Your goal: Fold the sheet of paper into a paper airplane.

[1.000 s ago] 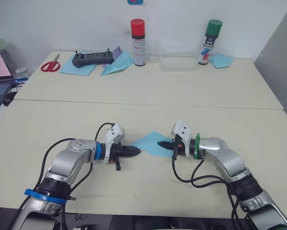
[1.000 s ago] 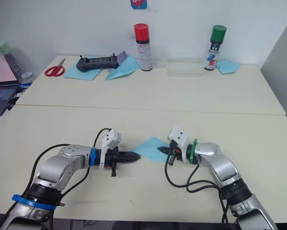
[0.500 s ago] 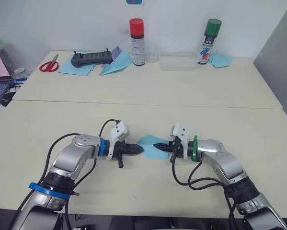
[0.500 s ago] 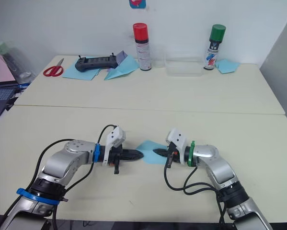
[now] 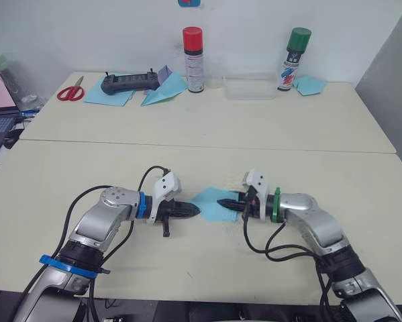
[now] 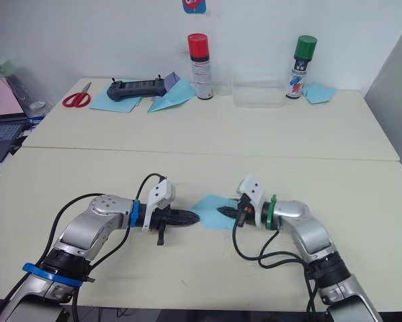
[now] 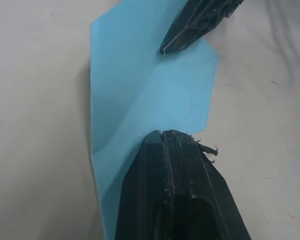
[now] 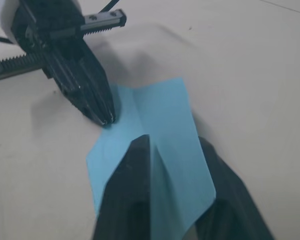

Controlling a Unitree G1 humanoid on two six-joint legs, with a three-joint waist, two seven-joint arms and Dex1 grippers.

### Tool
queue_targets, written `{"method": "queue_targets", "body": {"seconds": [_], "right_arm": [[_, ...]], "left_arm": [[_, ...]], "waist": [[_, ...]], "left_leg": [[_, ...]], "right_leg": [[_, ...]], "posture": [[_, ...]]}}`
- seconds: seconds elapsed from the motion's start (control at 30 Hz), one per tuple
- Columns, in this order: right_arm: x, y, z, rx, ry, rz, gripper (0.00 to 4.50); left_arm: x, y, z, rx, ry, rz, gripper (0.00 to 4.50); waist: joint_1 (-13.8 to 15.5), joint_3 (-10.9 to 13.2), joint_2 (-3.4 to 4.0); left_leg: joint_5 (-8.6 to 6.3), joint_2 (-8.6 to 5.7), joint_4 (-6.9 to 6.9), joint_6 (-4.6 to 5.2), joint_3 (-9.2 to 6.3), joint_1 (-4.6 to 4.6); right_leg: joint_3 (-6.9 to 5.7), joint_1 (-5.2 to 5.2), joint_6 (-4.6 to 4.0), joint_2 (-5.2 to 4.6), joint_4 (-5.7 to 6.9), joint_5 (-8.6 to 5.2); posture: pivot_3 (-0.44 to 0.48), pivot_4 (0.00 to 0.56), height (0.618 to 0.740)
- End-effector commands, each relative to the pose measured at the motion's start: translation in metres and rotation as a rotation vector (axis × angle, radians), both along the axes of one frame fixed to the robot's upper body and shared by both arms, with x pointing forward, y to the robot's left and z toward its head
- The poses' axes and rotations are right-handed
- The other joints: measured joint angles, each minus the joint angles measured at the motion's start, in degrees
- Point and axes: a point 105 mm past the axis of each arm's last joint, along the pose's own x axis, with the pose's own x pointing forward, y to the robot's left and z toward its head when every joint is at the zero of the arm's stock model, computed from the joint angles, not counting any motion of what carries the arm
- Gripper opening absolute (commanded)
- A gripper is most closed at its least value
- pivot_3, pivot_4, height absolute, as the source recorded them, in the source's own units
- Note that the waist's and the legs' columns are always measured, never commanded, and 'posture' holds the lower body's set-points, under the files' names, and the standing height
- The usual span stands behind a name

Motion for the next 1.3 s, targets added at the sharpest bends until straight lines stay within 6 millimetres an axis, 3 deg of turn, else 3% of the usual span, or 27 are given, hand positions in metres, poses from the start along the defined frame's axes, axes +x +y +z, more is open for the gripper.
{"method": "queue_targets", "body": {"seconds": [0.03, 0.17, 0.27, 0.4, 0.73, 1.0, 1.3], "right_arm": [[0.001, 0.005, 0.022, 0.085, 0.011, 0.006, 2.03], [-0.001, 0.004, 0.025, 0.102, 0.046, 0.016, 2.03], [-0.002, 0.004, 0.024, 0.097, 0.034, 0.026, 1.47], [-0.004, 0.007, 0.025, 0.08, -0.019, 0.054, 0.02], [-0.021, 0.016, 0.024, 0.04, -0.205, 0.176, 0.02], [-0.036, 0.011, -0.003, -0.139, -0.362, 0.323, 0.02], [-0.037, 0.009, -0.015, -0.206, -0.422, 0.38, 0.02]], "left_arm": [[-0.005, 0.008, -0.019, 0.059, 0.066, 0.021, 0.0], [-0.005, 0.008, -0.019, 0.057, 0.065, 0.023, 0.0], [-0.006, 0.008, -0.019, 0.056, 0.066, 0.024, 0.0], [-0.007, 0.008, -0.019, 0.056, 0.069, 0.025, 0.0], [-0.007, 0.012, -0.018, 0.052, 0.077, 0.042, 0.0], [-0.007, 0.017, -0.014, 0.051, 0.083, 0.055, 0.0], [-0.005, 0.034, -0.003, 0.06, 0.077, 0.065, 0.0]], "waist": [[0.0, 0.0, 0.0], [0.0, 0.0, 0.0], [0.0, 0.0, 0.0], [0.0, 0.0, 0.0], [-0.1, 0.0, 0.0], [-0.1, 0.0, 0.0], [-0.1, 0.0, 0.0]], "left_leg": [[0.0, 0.0, 0.0, 0.0, 0.0, 0.01], [0.0, 0.0, 0.01, 0.0, 0.0, 0.01], [0.0, 0.0, 0.01, 0.0, 0.0, 0.01], [0.0, 0.0, 0.01, 0.0, 0.0, 0.01], [0.0, 0.01, 0.0, 0.0, 0.0, 0.02], [0.0, 0.02, 0.0, 0.0, 0.01, 0.04], [0.0, 0.02, 0.0, 0.0, 0.01, 0.06]], "right_leg": [[0.0, 0.0, 0.0, 0.0, 0.02, 0.0], [0.0, 0.0, 0.0, 0.0, 0.03, 0.0], [0.0, -0.01, 0.0, 0.0, 0.03, 0.0], [0.0, -0.01, 0.0, 0.01, 0.04, 0.0], [0.0, -0.01, 0.01, 0.02, 0.04, -0.01], [0.01, 0.0, 0.01, 0.03, 0.02, -0.01], [0.01, 0.0, 0.0, 0.04, 0.06, -0.01]], "posture": [[0.0, 0.15, 0.74], [0.0, 0.15, 0.74], [0.0, 0.15, 0.74], [0.0, 0.15, 0.74], [0.0, 0.15, 0.74], [0.0, 0.15, 0.74], [0.0, 0.15, 0.74]]}}
